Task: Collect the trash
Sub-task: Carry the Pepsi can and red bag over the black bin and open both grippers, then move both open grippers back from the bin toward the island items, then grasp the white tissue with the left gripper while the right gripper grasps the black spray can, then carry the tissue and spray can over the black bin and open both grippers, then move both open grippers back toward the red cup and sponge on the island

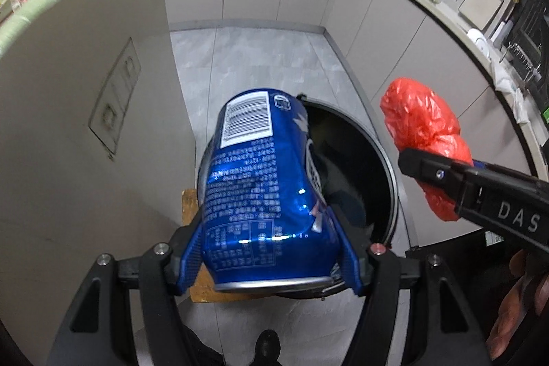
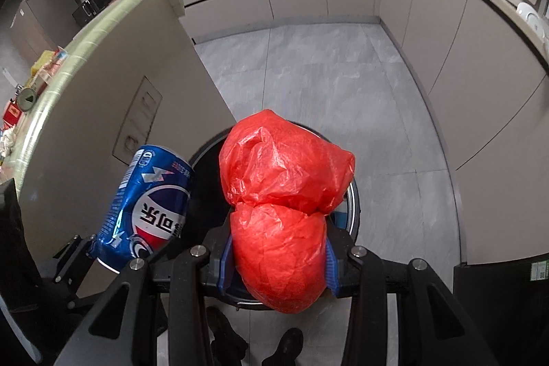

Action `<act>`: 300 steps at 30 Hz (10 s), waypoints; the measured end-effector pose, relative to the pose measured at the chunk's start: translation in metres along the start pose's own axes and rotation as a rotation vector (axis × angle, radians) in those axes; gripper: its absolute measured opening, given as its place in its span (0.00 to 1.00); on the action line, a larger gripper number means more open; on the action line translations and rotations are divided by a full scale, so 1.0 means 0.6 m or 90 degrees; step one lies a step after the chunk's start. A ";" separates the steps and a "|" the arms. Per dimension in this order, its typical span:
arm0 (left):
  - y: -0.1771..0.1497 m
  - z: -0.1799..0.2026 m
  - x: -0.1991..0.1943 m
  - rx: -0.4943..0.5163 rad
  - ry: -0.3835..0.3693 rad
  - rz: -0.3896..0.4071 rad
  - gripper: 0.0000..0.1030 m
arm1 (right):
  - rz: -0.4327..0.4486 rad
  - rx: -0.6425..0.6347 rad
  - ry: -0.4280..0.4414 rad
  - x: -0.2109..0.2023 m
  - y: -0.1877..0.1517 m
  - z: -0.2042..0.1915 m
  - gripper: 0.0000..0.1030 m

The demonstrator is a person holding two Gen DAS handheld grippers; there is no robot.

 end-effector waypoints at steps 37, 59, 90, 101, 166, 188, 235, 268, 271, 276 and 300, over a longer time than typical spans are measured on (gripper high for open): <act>0.058 -0.009 -0.128 -0.002 0.062 0.097 0.98 | 0.074 0.034 -0.043 -0.083 0.071 0.041 1.00; 0.095 -0.223 -0.305 -0.094 0.190 0.222 0.98 | 0.183 -0.081 0.042 -0.189 0.148 -0.222 1.00; 0.120 -0.668 -0.340 -0.239 0.292 0.236 0.93 | 0.156 -0.200 0.194 -0.052 0.213 -0.703 0.92; 0.154 -0.744 -0.276 -0.241 0.272 0.206 0.93 | 0.125 -0.214 0.225 0.040 0.247 -0.825 0.68; 0.168 -0.658 -0.321 -0.162 0.203 0.217 0.46 | 0.121 -0.200 0.221 -0.044 0.193 -0.743 0.53; 0.162 -0.501 -0.326 -0.113 0.170 0.227 0.46 | 0.137 -0.190 0.178 -0.116 0.162 -0.591 0.53; 0.063 -0.020 -0.107 0.026 -0.012 0.073 0.46 | 0.051 -0.025 0.003 -0.127 0.041 -0.029 0.53; 0.024 0.010 0.029 0.014 0.062 -0.040 0.95 | -0.064 0.001 -0.073 0.069 0.053 0.066 1.00; 0.034 0.006 0.020 0.009 0.064 -0.029 0.95 | -0.056 -0.003 -0.071 0.060 0.061 0.058 1.00; 0.072 0.000 -0.015 0.004 0.065 0.009 0.95 | -0.024 -0.003 -0.072 0.023 0.085 0.050 1.00; 0.149 -0.055 -0.203 -0.026 0.105 0.143 0.95 | 0.091 -0.059 -0.033 -0.128 0.174 -0.068 1.00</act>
Point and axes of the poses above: each gripper's, at about its wrist camera, not at the fingertips, and x roughly the way its jaws point, z to its right, y to its top, the point moved 3 cm from there along x, roughly the way its jaws point, and after that the axes turned 13 degrees about z, right-handed, at the moved point
